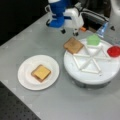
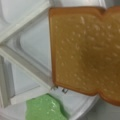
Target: Ingredient selection for cheeseburger or sandwich
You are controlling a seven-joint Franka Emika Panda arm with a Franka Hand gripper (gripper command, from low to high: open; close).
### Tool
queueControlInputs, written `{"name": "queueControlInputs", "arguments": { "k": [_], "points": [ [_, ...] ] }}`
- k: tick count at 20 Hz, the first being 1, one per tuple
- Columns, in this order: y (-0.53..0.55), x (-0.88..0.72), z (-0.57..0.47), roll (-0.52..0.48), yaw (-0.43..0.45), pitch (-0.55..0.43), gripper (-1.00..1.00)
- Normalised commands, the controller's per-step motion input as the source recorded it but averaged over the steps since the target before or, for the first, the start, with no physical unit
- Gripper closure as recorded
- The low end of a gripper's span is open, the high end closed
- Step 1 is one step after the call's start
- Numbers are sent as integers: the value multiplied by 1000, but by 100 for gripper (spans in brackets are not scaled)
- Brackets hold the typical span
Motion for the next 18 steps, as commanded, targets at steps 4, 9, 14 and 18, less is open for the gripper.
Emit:
{"name": "queueControlInputs", "arguments": {
  "k": [4, 9, 14, 18],
  "points": [
    [-197, 147, -83, 518, 155, 64, -100],
    [-327, 168, -122, 528, 191, 38, -100],
    [-337, 215, -31, 523, 133, 40, -100],
    [-302, 294, 26, 548, 126, 67, -100]
  ]
}}
